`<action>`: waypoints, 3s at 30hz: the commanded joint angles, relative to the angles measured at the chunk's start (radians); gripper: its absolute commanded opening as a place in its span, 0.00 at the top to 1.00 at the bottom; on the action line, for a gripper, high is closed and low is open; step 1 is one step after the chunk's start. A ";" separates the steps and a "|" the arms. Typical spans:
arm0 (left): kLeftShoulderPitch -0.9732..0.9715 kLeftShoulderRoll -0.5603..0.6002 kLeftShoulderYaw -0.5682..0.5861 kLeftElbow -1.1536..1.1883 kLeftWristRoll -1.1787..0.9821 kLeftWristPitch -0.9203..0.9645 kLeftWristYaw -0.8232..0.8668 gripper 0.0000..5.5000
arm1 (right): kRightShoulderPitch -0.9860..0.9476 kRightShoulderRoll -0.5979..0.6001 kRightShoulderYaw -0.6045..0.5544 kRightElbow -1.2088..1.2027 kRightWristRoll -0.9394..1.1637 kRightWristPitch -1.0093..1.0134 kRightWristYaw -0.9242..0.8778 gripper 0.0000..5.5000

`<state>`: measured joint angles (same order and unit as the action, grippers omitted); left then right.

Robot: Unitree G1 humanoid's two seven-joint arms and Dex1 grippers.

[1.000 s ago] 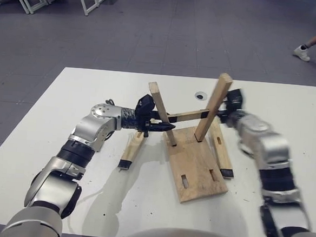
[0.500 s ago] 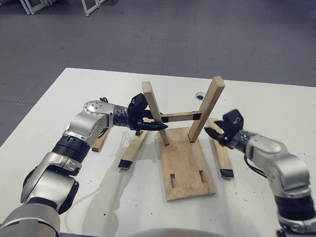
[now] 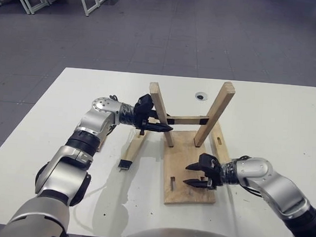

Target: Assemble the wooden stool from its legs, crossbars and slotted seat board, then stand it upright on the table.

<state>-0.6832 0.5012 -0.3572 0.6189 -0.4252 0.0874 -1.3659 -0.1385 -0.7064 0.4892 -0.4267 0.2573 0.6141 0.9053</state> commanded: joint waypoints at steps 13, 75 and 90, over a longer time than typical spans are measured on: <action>0.020 0.036 0.004 0.006 0.257 -0.034 -0.023 0.29 | 0.106 -0.017 0.015 0.048 -0.093 -0.080 -0.052 0.59; 0.306 -0.072 0.694 -1.152 -0.164 0.901 1.376 0.40 | 0.065 0.227 -0.304 -0.223 0.088 0.318 -0.395 0.59; 0.729 0.029 0.607 -0.602 0.123 0.424 1.001 0.40 | 0.147 0.288 -0.295 -0.402 0.194 0.499 -0.517 0.59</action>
<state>0.0346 0.5061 0.2592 -0.0011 -0.3245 0.5252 -0.3480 0.0071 -0.4100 0.1918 -0.8155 0.4374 1.0948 0.3948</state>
